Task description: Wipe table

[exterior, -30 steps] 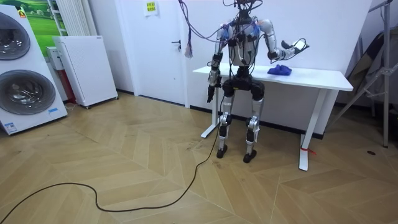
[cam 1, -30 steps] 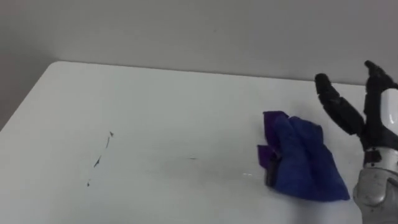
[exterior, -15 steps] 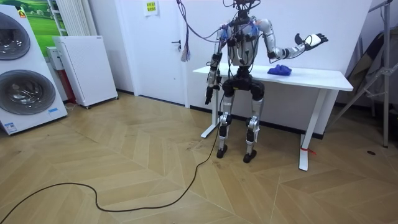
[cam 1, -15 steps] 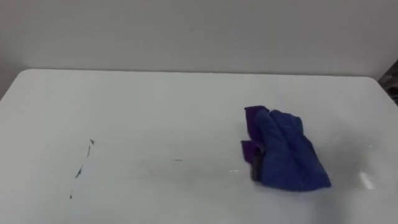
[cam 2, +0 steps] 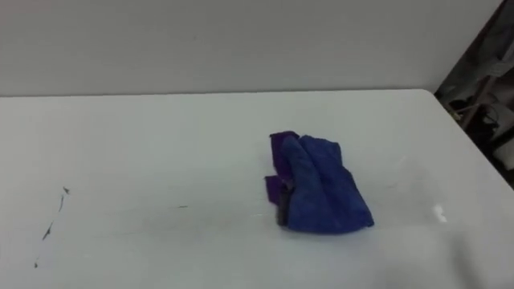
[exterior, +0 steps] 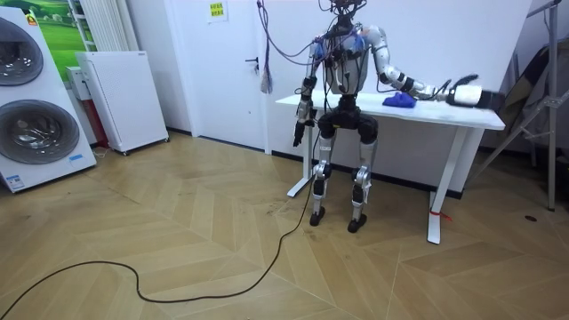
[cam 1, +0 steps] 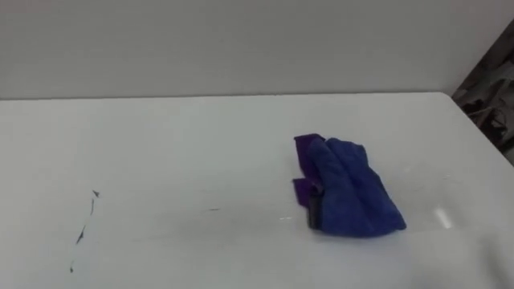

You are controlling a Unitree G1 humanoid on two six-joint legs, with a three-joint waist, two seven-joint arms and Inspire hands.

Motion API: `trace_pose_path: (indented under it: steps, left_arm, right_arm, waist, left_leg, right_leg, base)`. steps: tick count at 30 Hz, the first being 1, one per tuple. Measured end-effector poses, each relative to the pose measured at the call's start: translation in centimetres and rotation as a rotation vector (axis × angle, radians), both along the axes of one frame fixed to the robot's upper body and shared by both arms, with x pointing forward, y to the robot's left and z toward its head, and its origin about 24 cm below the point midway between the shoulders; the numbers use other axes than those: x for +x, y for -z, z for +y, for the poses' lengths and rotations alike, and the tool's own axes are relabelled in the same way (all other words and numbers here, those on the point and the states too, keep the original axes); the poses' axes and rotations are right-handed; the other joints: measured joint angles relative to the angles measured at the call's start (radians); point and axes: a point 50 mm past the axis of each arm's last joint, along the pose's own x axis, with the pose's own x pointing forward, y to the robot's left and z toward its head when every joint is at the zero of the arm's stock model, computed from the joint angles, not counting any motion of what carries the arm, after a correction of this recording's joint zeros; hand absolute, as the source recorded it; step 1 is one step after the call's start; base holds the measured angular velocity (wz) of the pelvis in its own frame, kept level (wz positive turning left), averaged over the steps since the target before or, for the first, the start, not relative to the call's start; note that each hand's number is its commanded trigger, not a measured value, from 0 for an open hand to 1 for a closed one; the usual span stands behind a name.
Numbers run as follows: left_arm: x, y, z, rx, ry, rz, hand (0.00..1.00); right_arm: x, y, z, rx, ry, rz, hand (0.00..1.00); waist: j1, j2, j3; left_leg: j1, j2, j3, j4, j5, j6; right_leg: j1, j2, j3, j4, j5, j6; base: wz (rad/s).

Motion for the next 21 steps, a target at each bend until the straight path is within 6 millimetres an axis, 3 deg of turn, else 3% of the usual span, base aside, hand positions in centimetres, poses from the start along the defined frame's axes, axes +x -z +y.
trace_pose_path:
  steps: [4, 6, 12, 17, 21]
  left_arm:
    - [-0.3, -0.2, 0.5, 0.012, -0.036, 0.002, 0.0]
    - [-0.4, -0.2, 0.6, 0.017, -0.046, 0.002, 0.0]
    - [-0.4, -0.2, 0.5, 0.014, -0.052, 0.017, 0.0]
    - [-0.7, 0.0, 0.2, 0.003, -0.052, 0.04, 0.0]
    - [-0.8, 0.5, -1.0, -0.033, -0.009, 0.069, 0.0]
  right_arm:
    - [-3.5, 2.0, 0.4, 0.122, 0.219, -0.015, 0.0]
    - [-6.0, 3.5, 1.3, 0.209, 0.357, -0.012, 0.0]
    - [-10.4, 5.9, 4.1, 0.362, 0.56, 0.026, 0.0]
    - [-12.4, 7.7, 7.2, 0.518, 0.589, 0.119, 0.0]
    - [-12.6, 8.8, 8.8, 0.646, 0.378, 0.318, 0.0]
  waist:
    - [-0.008, 0.004, 0.0011]
    - [-0.006, 0.006, 0.0016]
    - [-0.013, 0.019, 0.0013]
    - [-0.002, 0.03, 0.0018]
    - [0.007, 0.045, 0.0011]
  left_leg:
    - [-0.002, 0.0, 0.001, -0.002, 0.0, 0.0]
    - [-0.003, -0.001, 0.001, -0.002, 0.0, 0.0]
    - [-0.003, -0.001, -0.002, -0.001, 0.0, 0.0]
    - [-0.001, -0.002, -0.002, -0.001, -0.001, 0.0]
    - [-0.002, -0.004, -0.002, -0.001, -0.001, 0.001]
  right_leg:
    - [-0.006, 0.0, 0.003, -0.001, -0.004, 0.0]
    - [-0.011, 0.001, 0.01, -0.003, -0.003, 0.0]
    - [-0.007, 0.0, 0.013, -0.002, -0.003, 0.0]
    - [-0.005, 0.001, 0.02, -0.002, -0.003, 0.0]
    - [-0.005, 0.0, 0.015, -0.002, -0.004, 0.0]
  base:
    - [-0.02]
    - [0.0]
    - [-0.01]
    - [0.0]
    - [0.0]
